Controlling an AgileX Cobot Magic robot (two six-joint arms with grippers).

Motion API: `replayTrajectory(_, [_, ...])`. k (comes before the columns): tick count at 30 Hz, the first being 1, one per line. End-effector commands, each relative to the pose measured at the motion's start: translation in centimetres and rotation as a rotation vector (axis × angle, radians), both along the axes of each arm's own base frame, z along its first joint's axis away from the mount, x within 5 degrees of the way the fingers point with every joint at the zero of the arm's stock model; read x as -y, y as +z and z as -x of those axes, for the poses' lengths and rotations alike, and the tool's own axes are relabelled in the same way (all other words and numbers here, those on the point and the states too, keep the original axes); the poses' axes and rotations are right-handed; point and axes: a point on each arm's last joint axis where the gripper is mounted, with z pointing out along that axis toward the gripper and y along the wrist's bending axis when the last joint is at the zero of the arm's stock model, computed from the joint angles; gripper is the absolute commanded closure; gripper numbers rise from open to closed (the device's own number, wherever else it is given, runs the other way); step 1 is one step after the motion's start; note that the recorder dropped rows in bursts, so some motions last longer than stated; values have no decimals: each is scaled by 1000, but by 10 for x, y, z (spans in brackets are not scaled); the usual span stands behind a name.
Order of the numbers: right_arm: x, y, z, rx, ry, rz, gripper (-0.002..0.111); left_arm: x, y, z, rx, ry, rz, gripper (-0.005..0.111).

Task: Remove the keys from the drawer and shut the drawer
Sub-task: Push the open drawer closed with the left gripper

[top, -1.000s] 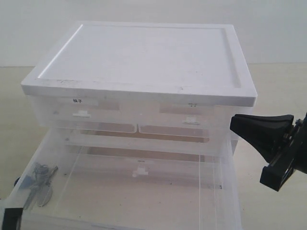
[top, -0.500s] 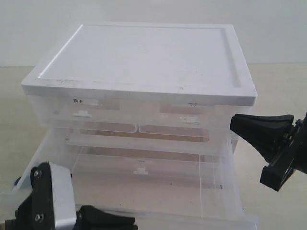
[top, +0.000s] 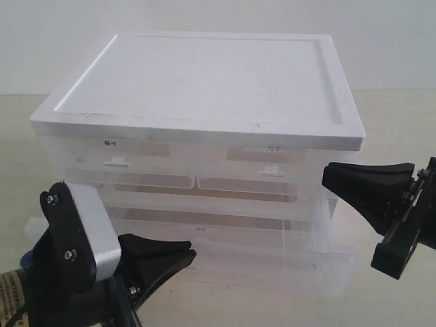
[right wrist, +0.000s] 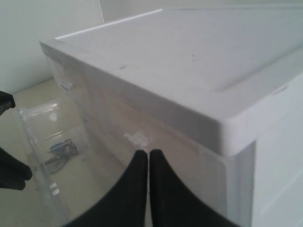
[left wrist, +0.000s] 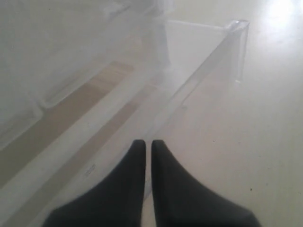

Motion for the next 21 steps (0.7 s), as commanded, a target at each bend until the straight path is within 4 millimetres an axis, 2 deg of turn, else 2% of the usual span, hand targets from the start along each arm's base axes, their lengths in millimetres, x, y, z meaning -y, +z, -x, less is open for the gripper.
replayTrajectory(1, [-1, 2, 0, 6, 10, -9, 109, 3, 3, 5, 7, -41, 15, 102])
replayTrajectory(6, [-1, 2, 0, 7, 11, -11, 109, 10, 0, 27, -28, -169, -56, 102])
replayTrajectory(9, [0, 2, 0, 7, 8, -13, 109, 10, -6, 31, -66, -178, -102, 102])
replayTrajectory(16, [-1, 2, 0, 9, 11, -16, 109, 5, -25, 0, -22, 67, -113, 102])
replayTrajectory(21, [-1, 2, 0, 9, 15, -12, 109, 10, -28, -16, 5, 114, -110, 102])
